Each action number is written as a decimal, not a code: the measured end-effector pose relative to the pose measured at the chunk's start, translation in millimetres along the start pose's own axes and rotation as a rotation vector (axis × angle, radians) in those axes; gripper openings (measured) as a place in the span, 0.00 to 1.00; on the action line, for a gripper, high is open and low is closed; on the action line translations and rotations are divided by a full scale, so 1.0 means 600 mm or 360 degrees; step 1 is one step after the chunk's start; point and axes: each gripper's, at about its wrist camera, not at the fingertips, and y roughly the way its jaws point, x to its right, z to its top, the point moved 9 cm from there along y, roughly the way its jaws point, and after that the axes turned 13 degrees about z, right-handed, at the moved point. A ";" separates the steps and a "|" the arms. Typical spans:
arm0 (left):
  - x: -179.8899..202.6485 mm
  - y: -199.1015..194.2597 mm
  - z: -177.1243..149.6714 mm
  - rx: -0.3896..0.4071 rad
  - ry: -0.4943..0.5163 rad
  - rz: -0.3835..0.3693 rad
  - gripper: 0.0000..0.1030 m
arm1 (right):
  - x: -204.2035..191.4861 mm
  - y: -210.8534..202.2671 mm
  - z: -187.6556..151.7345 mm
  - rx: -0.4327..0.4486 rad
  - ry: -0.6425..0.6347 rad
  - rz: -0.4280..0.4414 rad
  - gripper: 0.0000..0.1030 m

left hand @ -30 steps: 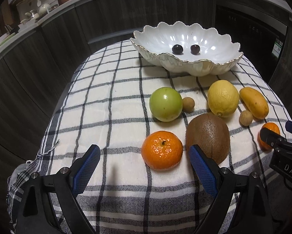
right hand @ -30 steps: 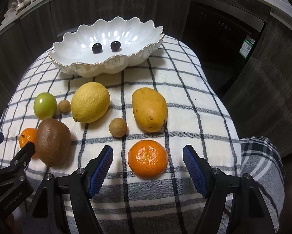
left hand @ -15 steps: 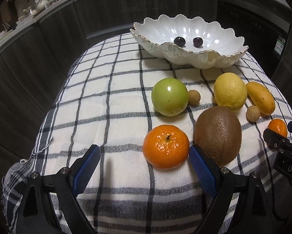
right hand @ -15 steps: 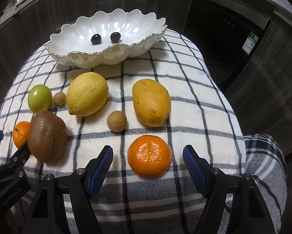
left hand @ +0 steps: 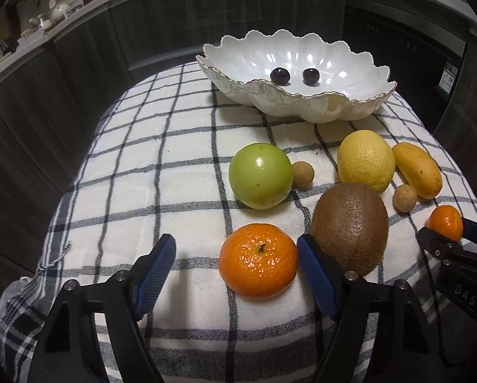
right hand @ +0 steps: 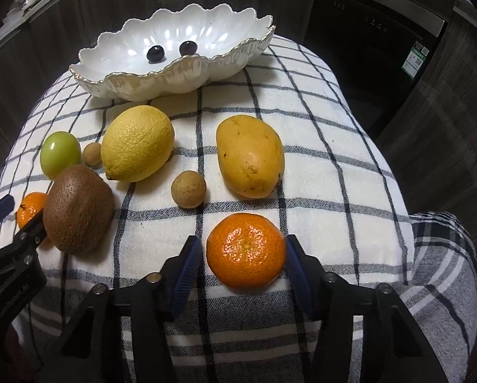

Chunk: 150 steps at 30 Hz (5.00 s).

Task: Organize fruits
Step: 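Grasp a mandarin with the left gripper while the right grasps the other mandarin, then carry both mandarins over the white bowl with both grippers, then open both grippers to drop the mandarins into the bowl, then withdraw both tools from the bowl toward the kiwi and mango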

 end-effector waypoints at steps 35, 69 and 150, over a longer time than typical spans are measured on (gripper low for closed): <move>-0.017 -0.067 0.008 0.0088 -0.0047 -0.0041 0.45 | -0.025 -0.069 0.025 0.0192 -0.0069 0.0087 0.45; -0.002 -0.056 0.246 0.0299 -0.0148 -0.0062 0.45 | -0.028 -0.078 0.253 0.0431 -0.0171 0.0168 0.45; 0.003 -0.043 0.295 0.0214 -0.0049 0.0075 0.89 | 0.018 -0.080 0.322 0.0383 -0.0068 0.0039 0.77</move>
